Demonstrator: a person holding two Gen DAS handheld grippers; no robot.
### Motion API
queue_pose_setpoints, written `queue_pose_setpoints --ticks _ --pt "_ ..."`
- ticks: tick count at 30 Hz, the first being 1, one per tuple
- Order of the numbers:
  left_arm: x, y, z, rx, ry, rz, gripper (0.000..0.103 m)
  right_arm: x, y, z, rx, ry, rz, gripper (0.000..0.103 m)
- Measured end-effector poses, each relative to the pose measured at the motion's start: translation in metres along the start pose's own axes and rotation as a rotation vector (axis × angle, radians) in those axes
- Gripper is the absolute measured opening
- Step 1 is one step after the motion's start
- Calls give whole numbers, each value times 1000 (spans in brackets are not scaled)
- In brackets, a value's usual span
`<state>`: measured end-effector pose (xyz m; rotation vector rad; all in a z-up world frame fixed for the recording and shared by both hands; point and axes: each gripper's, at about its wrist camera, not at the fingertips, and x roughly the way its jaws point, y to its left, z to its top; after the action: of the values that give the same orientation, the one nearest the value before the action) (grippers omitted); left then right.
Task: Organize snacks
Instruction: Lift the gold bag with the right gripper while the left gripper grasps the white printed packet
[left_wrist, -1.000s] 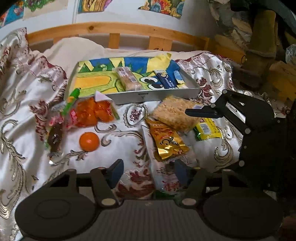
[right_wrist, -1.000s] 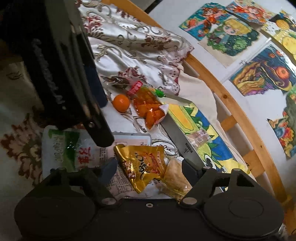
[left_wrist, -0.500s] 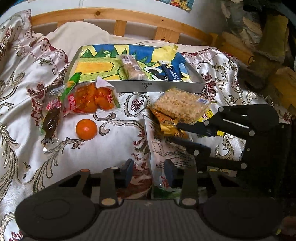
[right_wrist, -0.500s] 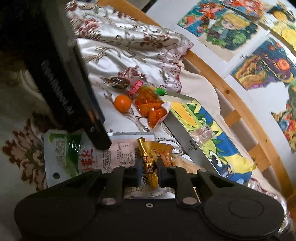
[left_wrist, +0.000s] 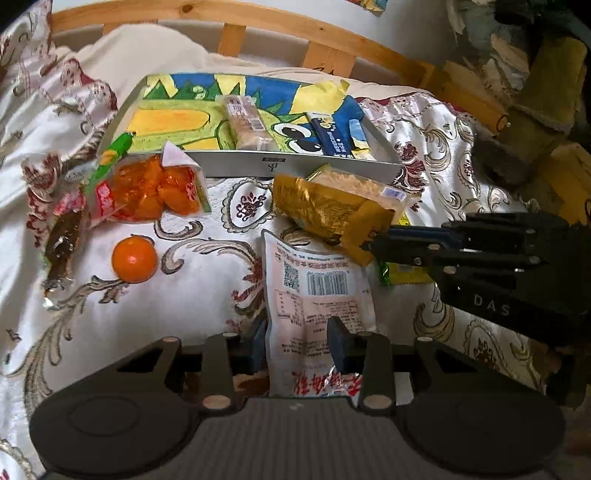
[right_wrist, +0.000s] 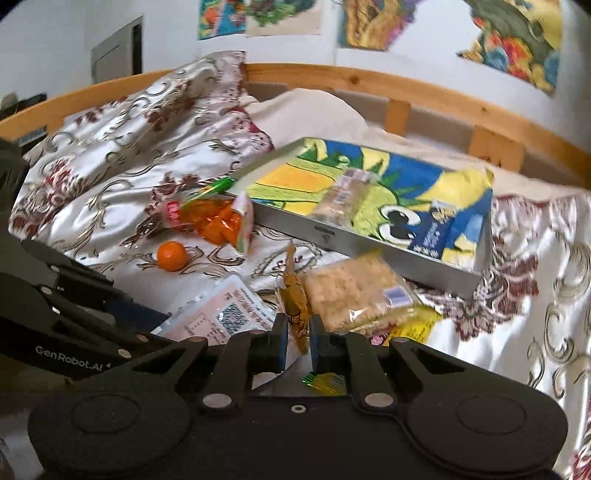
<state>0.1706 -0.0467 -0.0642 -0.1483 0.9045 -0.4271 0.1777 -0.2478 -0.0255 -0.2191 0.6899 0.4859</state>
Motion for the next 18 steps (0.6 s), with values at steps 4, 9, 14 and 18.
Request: queue_pose_setpoints --ticks 4,9,14,18 --pt "10 1 3 -16 40 -20 39 6 -1 -3 -7 -1 13 18" --pt "16 3 1 -47 48 -15 40 13 10 -6 -96 -20 19 26" --pt "15 4 1 -42 48 28 22 22 30 -10 -245 -76 -15 41" --pt "13 11 1 -94 52 1 20 30 32 -13 -302 -82 -2 48"
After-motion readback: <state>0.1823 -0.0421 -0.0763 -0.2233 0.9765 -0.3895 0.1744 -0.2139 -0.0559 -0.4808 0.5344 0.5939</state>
